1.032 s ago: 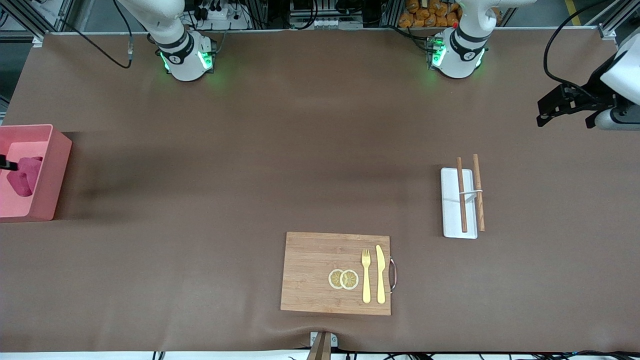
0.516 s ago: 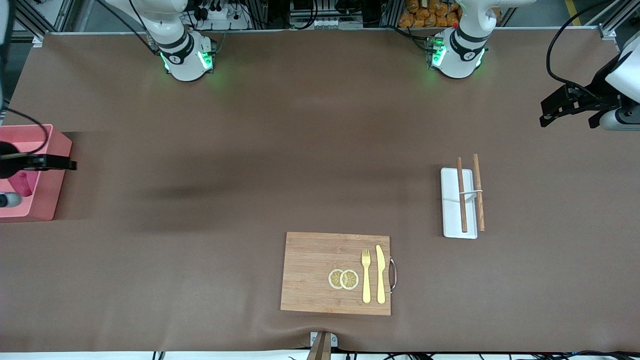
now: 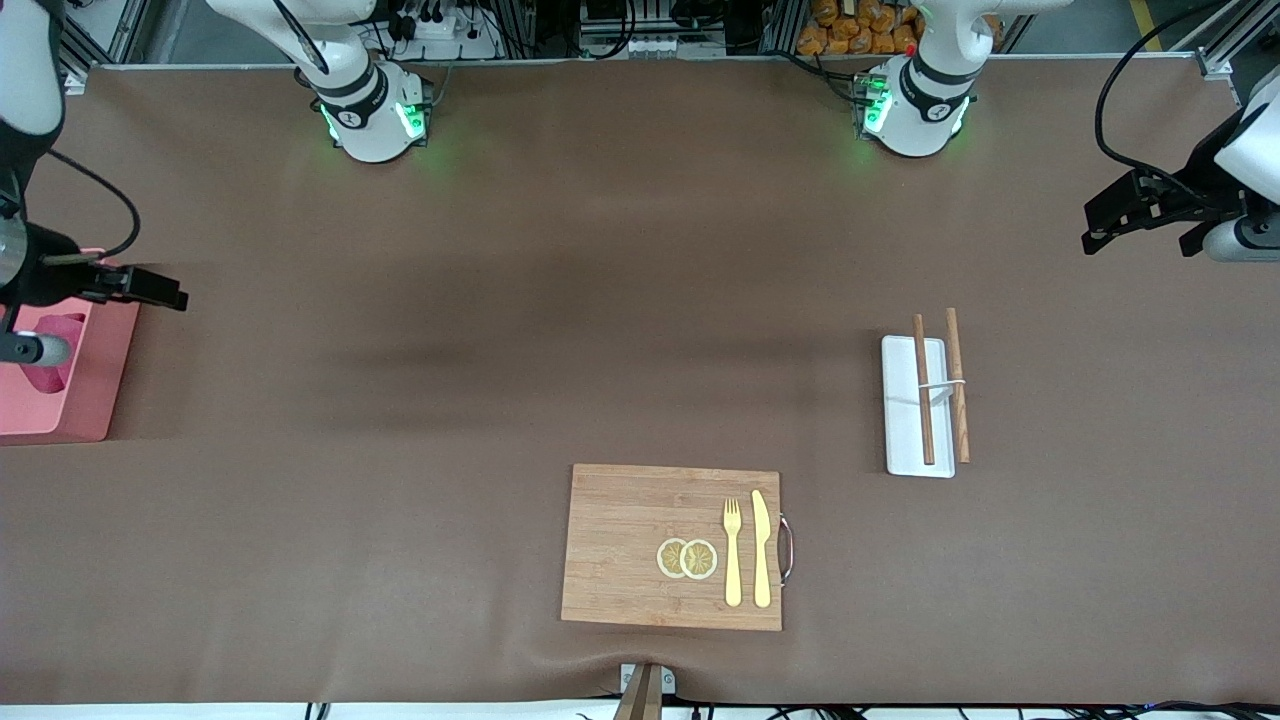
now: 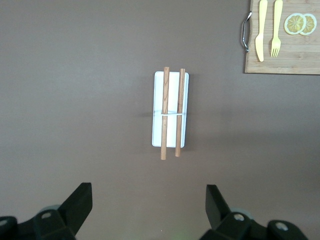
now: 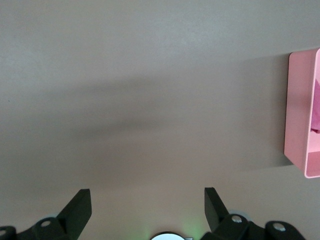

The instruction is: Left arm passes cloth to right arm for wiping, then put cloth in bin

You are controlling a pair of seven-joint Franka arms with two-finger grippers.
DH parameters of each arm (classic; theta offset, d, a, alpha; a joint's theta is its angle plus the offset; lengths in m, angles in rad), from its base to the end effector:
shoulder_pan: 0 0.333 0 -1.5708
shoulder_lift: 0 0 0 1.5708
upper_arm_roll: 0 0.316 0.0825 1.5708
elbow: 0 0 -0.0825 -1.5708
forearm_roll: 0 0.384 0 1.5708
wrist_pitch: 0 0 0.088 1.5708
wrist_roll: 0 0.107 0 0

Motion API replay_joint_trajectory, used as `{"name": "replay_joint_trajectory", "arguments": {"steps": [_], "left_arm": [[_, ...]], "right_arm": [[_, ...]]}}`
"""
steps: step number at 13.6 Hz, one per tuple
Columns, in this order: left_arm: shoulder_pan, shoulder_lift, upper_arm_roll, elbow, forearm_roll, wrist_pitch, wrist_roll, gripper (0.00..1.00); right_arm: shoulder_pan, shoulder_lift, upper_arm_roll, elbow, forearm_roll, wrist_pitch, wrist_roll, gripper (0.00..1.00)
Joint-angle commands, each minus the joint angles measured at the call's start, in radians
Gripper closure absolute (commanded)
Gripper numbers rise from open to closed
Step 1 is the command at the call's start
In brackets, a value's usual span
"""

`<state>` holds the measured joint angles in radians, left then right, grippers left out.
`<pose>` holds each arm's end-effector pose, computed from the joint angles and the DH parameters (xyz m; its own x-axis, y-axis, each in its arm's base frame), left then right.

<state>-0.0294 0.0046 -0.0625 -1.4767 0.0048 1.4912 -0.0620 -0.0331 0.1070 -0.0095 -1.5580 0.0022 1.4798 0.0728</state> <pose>0.5458 -0.0497 0.6590 0.9995 -0.0295 0.0102 -0.0295 -0.9996 -0.0039 0.5721 -0.0239 0.5630 0.9763 -0.1144 -0.1837 -0.1141 -0.9934 0.0122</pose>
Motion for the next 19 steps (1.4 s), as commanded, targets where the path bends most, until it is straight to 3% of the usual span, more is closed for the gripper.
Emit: {"name": "replay_joint_trajectory", "arguments": {"steps": [1, 4, 19], "left_arm": [[0.005, -0.008, -0.003, 0.001, 0.012, -0.011, 0.014, 0.00], [0.005, -0.008, -0.003, 0.001, 0.012, -0.011, 0.014, 0.00], [0.005, -0.009, -0.003, 0.006, 0.018, -0.011, 0.014, 0.00]], "right_arm": [[0.016, -0.093, -0.012, -0.089, 0.007, 0.059, 0.039, 0.00], [0.018, -0.145, -0.009, -0.142, 0.005, 0.111, 0.070, 0.00], [0.018, -0.193, -0.012, -0.148, 0.001, 0.149, 0.074, 0.00]]}}
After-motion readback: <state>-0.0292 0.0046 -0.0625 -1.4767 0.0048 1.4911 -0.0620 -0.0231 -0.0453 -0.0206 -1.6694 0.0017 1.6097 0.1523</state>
